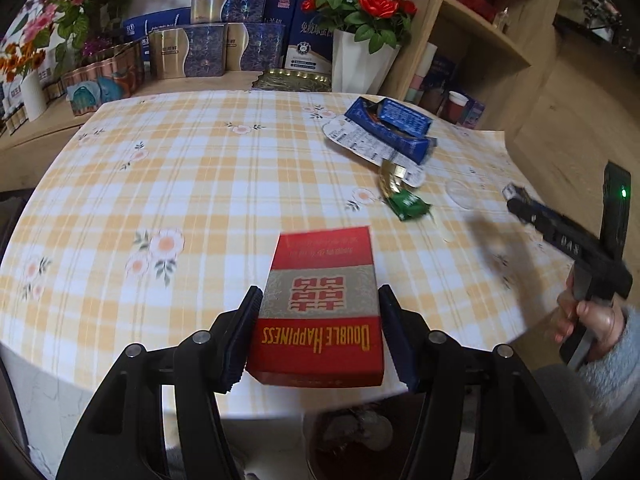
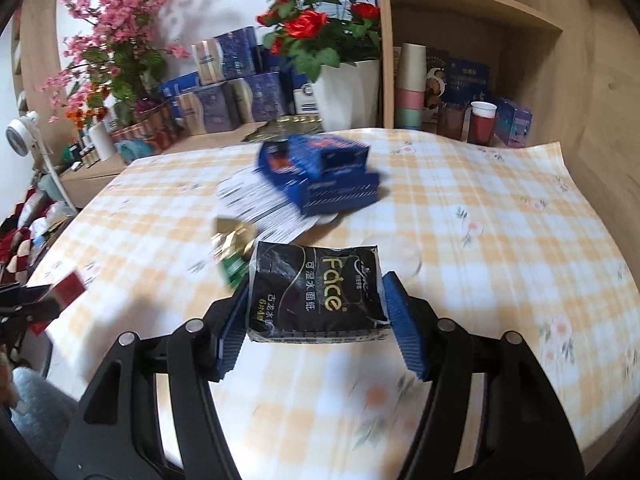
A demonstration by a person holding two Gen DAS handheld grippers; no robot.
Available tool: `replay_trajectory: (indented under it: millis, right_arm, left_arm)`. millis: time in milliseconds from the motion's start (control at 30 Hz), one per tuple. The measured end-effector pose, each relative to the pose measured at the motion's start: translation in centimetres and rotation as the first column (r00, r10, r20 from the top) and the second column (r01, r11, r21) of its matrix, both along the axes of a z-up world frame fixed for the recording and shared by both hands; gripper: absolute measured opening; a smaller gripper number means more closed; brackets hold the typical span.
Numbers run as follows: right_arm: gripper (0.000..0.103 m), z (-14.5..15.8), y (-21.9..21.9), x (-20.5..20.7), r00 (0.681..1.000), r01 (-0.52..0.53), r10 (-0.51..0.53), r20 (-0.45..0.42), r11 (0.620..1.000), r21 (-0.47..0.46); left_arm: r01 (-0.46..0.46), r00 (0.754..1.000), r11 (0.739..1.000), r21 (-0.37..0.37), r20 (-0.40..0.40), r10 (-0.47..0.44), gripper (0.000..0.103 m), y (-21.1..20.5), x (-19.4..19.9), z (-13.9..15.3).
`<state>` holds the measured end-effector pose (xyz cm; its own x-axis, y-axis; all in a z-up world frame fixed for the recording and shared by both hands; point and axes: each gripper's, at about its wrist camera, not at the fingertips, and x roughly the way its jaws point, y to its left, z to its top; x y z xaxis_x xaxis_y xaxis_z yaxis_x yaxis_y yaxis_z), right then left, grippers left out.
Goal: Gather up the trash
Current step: 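Carry the tissue pack and red box over the bin with both grippers, then open both grippers over the bin to drop the pack and box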
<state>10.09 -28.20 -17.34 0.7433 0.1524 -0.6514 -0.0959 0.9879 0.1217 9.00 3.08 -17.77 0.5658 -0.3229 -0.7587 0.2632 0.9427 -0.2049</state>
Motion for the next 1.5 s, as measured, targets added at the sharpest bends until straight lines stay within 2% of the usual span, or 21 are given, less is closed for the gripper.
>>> replay_trajectory:
  millis: [133, 367, 567, 700, 900, 1067, 1167, 1267, 1500]
  right_arm:
    - [0.065, 0.0, 1.7, -4.5, 0.999, -0.030, 0.031, -0.016, 0.999, 0.023]
    - [0.065, -1.8, 4.2, -10.2, 0.993, -0.090, 0.092, -0.079, 0.996, 0.020]
    - [0.066, -3.5, 5.8, -12.7, 0.984, -0.116, 0.121, -0.130, 0.992, 0.045]
    - [0.067, -3.2, 6.5, -13.2, 0.982, -0.132, 0.139, -0.126, 0.989, 0.063]
    - [0.086, -1.5, 6.8, -13.4, 0.987, -0.138, 0.142, -0.069, 0.988, 0.065]
    - [0.092, -0.9, 5.7, -13.9, 0.997, -0.074, 0.075, -0.018, 0.997, 0.033]
    - [0.093, -1.3, 4.5, -14.3, 1.000, -0.019, 0.019, -0.007, 1.000, 0.002]
    - [0.094, -2.2, 3.2, -15.1, 0.998, 0.057, -0.057, 0.007, 0.998, -0.023]
    - [0.094, -4.4, 0.8, -15.8, 0.973, 0.223, -0.222, -0.069, 0.975, 0.019]
  left_arm:
    - [0.019, 1.000, 1.000, -0.014, 0.020, -0.019, 0.057, 0.1, -2.7, 0.7]
    - [0.057, 0.997, 0.997, -0.048, 0.054, -0.055, 0.057, -0.3, -6.8, 1.5]
    - [0.093, 0.994, 0.993, -0.067, 0.063, -0.089, 0.057, -1.1, -8.9, 1.2]
    - [0.109, 0.992, 0.991, -0.077, 0.066, -0.104, 0.057, -1.1, -9.7, 1.3]
    - [0.101, 0.993, 0.991, -0.087, 0.076, -0.094, 0.057, -0.8, -10.2, 1.3]
    - [0.137, 0.988, 0.987, -0.086, 0.087, -0.129, 0.057, -1.0, -10.8, 0.6]
    - [0.197, 0.976, 0.972, -0.125, 0.121, -0.182, 0.057, -1.0, -11.2, 0.0]
    - [0.247, 0.962, 0.964, -0.096, 0.143, -0.232, 0.057, -1.7, -11.6, -1.3]
    - [0.318, 0.945, 0.946, -0.067, 0.107, -0.310, 0.057, -3.2, -12.6, -5.3]
